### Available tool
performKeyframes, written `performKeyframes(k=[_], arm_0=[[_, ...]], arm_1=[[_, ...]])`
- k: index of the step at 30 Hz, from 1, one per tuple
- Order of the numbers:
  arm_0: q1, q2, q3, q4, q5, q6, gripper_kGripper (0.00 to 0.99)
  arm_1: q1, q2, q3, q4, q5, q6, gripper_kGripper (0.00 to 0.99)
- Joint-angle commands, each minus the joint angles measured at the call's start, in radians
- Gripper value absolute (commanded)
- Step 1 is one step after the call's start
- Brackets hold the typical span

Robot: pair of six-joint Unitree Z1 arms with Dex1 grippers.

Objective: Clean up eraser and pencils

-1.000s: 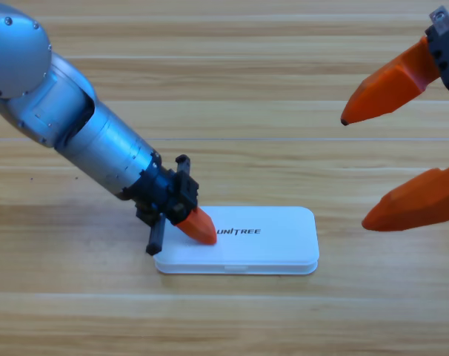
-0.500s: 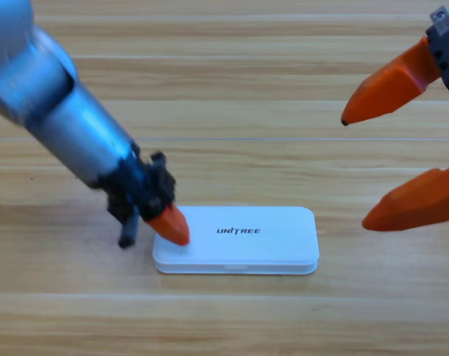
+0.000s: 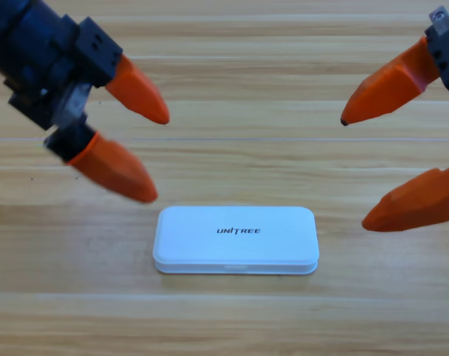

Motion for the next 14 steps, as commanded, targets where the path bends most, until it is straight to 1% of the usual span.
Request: performKeyframes(k=[1, 8, 14], arm_0=[[-0.104, -0.040, 0.009, 0.023, 0.003, -0.026, 0.990], [-0.116, -0.032, 0.008, 0.019, 0.015, -0.020, 0.990], [-0.116, -0.006, -0.003, 0.017, 0.036, -0.034, 0.990]], arm_1=[[-0.025, 0.005, 0.017, -0.030, 0.015, 0.011, 0.946], [-0.025, 0.005, 0.019, -0.030, 0.015, 0.013, 0.946], [-0.025, 0.005, 0.020, -0.029, 0.015, 0.011, 0.946]])
